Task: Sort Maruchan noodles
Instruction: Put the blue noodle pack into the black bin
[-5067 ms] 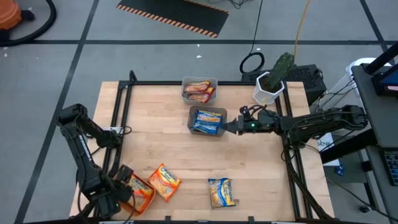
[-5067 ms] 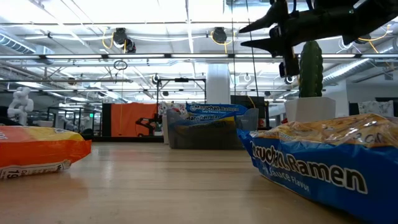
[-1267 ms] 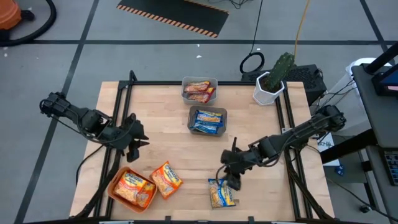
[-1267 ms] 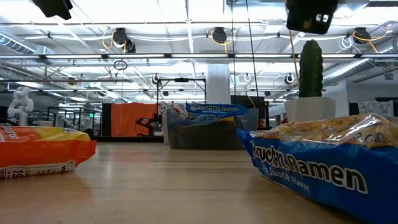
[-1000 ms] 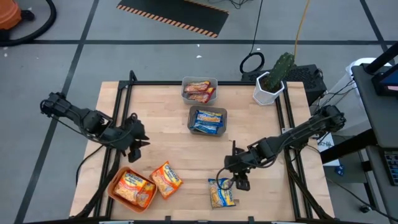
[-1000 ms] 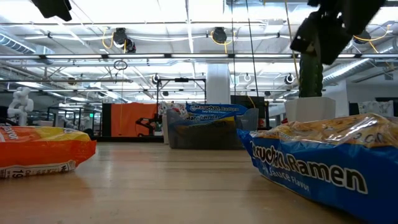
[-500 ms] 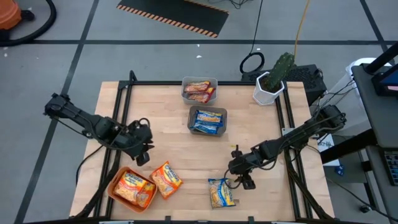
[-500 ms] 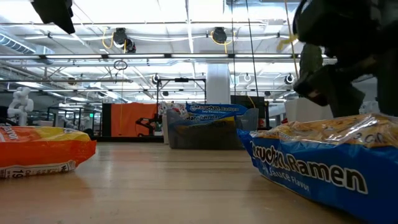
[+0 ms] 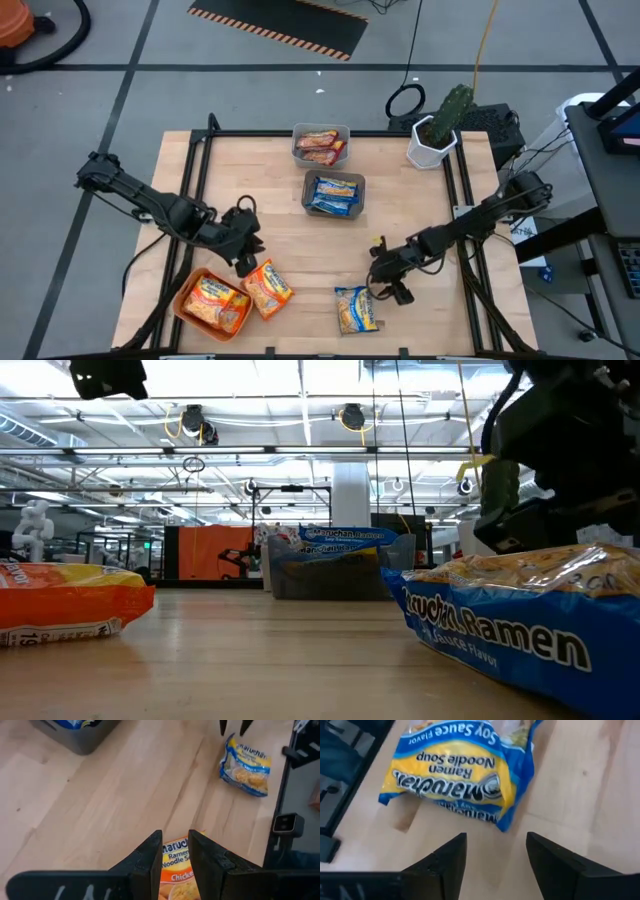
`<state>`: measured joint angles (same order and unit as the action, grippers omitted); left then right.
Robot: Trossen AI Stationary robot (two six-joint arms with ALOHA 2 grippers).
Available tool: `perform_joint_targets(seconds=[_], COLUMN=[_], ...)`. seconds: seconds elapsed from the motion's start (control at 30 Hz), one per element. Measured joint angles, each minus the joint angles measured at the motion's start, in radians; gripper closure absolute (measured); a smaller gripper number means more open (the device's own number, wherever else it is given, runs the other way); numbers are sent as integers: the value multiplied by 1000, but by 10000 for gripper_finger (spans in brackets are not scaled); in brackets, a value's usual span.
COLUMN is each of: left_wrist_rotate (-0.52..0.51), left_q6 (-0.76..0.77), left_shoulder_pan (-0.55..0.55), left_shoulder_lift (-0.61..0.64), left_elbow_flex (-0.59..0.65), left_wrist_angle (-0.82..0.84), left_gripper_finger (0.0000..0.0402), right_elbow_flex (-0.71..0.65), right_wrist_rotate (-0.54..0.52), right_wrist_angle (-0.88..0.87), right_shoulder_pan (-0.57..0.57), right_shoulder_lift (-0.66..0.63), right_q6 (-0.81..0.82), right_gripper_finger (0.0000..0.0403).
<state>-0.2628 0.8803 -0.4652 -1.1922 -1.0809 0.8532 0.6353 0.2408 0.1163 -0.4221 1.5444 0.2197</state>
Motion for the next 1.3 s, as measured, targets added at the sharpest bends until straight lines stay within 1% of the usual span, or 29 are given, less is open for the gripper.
perform_joint_targets(seconds=[0.2, 0.3, 0.4, 0.5, 0.6, 0.73, 0.83, 0.93, 0.97, 1.03, 1.13, 1.23, 1.3], left_wrist_rotate=[-23, -24, -24, -25, -25, -26, -26, -27, -27, -26, -26, -20, -1], left_q6=[-12, 30, 79, 87, 69, 49, 41, 40, 41, 51, 77, 91, 96], left_shoulder_pan=[12, 16, 16, 16, 16, 19, 29, 38, 43, 50, 53, 52, 53], left_shoulder_lift=[-2, -2, -2, -2, -2, -2, -8, -23, -30, -49, -75, -100, -115], left_elbow_flex=[0, 0, 0, 0, 0, 0, 0, 0, 0, 0, 0, 0, 0], left_wrist_angle=[10, 9, 9, 9, 9, 10, 10, 11, 9, 8, -1, -48, -97], left_gripper_finger=[305, 305, 305, 305, 305, 305, 305, 305, 305, 305, 305, 305, 305], right_elbow_flex=[-8, -7, -6, -6, -6, -7, -7, -8, -8, -9, -9, -9, -9], right_wrist_rotate=[3, 5, 26, 25, 26, 30, 62, 82, 85, 86, 83, 72, 42], right_wrist_angle=[160, 251, 290, 310, 338, 345, 346, 345, 342, 344, 340, 316, 284], right_shoulder_pan=[0, 0, 0, 0, 4, 17, 26, 30, 32, 36, 44, 55, 64], right_shoulder_lift=[95, 142, 172, 186, 192, 194, 195, 194, 187, 174, 138, 83, 38], right_q6=[4, 3, -4, -10, -46, -51, -44, 10, 31, 59, 71, 59, 54], right_gripper_finger=[183, 182, 191, 211, 244, 301, 346, 390, 396, 396, 400, 402, 402])
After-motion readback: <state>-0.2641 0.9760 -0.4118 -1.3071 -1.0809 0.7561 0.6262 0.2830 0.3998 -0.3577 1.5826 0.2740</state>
